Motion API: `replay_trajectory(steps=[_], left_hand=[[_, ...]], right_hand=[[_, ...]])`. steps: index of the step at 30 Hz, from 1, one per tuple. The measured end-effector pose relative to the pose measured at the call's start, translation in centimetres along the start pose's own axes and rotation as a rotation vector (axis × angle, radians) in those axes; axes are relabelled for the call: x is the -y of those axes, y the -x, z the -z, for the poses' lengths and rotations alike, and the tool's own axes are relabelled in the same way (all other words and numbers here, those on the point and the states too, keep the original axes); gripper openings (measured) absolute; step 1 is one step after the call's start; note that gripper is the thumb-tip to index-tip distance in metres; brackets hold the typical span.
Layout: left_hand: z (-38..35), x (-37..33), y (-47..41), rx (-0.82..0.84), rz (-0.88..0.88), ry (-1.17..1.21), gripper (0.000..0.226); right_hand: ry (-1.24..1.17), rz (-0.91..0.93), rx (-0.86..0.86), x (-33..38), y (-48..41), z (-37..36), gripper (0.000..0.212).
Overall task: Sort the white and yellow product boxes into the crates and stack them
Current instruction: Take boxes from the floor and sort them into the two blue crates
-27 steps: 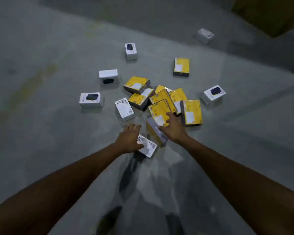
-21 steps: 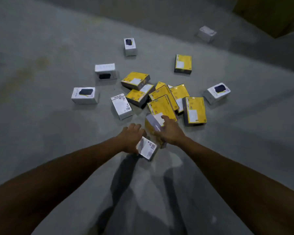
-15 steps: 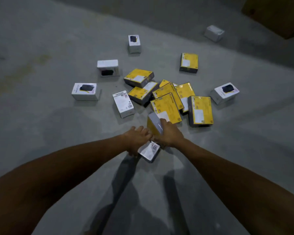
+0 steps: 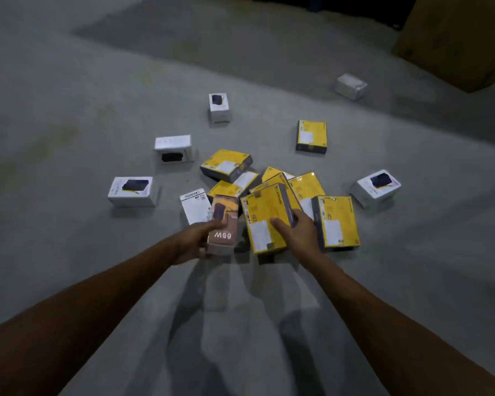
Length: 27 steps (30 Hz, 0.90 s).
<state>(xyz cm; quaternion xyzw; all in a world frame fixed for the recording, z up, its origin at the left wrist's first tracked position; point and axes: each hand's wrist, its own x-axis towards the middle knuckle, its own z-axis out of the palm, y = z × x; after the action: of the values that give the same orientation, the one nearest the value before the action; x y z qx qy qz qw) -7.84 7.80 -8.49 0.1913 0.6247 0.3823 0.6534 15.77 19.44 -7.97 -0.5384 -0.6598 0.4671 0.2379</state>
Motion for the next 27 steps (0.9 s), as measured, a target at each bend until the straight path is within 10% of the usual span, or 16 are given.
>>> replay_trajectory(steps=[3,13,27], left_hand=[[-2.4,-0.8,-1.0,-0.048,-0.004,0.234,0.037],[-5.9,-1.1,-4.1,-0.068,-0.031,0.591,0.06],[-5.3,-7.8,1.0,0.086,-0.088,0.694,0.053]], right_hand=[[0.204,-0.008,-0.214,-0.4,-0.4,-1.0,0.044],[0.113,-0.157,-0.17,-2.7,-0.4,-2.7,0.07],[-0.666,-0.377,-0.056,2.9,0.4,1.6,0.015]])
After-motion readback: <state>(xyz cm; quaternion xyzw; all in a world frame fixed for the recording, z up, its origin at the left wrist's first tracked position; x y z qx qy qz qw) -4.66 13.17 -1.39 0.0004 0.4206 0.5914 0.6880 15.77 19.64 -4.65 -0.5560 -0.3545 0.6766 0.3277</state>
